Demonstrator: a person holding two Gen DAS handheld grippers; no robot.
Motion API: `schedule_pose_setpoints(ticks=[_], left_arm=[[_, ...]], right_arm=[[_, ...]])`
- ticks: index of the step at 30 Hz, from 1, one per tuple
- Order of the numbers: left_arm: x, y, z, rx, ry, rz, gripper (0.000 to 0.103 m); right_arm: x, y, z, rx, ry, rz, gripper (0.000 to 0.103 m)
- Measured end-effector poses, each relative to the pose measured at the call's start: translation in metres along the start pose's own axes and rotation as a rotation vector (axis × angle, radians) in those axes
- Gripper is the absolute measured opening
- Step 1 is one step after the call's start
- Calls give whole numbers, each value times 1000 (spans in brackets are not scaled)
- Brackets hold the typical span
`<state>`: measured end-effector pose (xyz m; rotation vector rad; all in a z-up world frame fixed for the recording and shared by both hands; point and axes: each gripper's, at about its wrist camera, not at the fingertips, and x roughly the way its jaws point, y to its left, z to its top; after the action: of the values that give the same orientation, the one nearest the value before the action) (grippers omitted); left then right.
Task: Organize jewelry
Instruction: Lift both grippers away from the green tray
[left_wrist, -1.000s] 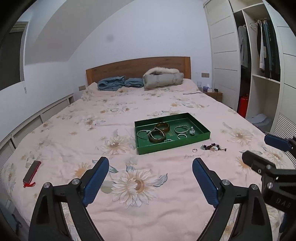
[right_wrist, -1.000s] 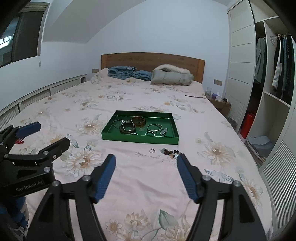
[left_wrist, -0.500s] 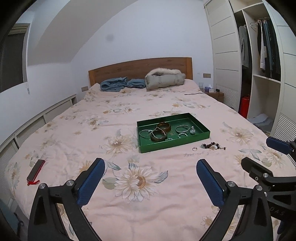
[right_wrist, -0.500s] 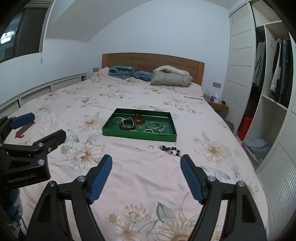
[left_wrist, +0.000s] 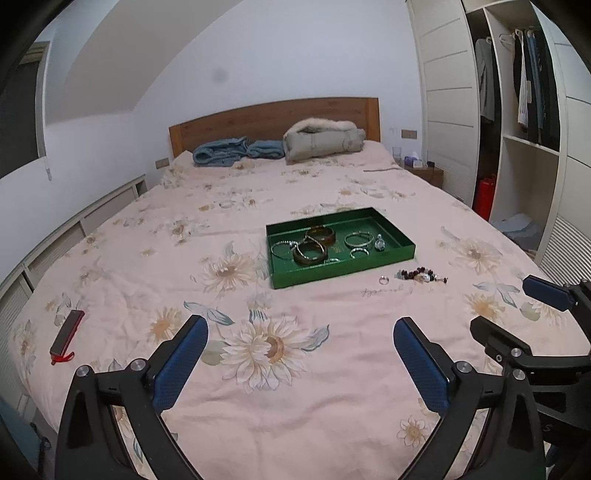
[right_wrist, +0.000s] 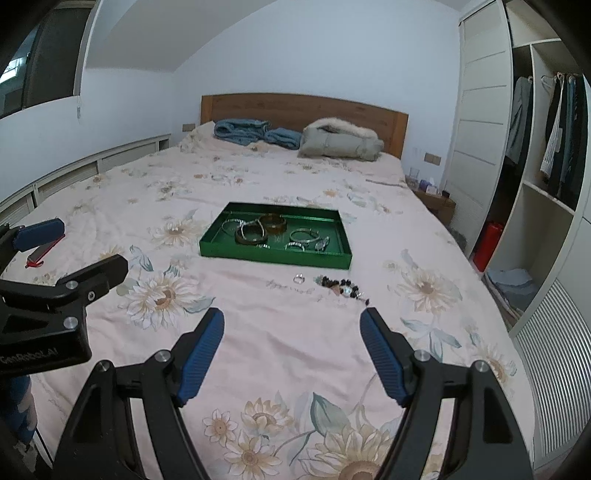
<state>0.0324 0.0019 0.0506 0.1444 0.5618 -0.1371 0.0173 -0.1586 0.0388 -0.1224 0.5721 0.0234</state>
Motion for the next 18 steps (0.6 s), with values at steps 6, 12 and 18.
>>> schedule_pose_setpoints(ticks=[6, 12, 18], left_arm=[[11, -1, -4, 1, 33, 1, 100], [24, -2, -5, 3, 61, 2, 100], [42, -5, -9, 13, 96, 9, 100]], right_arm=[[14, -1, -6, 6, 37, 10, 75], [27, -3, -9, 15, 61, 15, 75], [44, -6, -12, 28, 90, 18, 75]])
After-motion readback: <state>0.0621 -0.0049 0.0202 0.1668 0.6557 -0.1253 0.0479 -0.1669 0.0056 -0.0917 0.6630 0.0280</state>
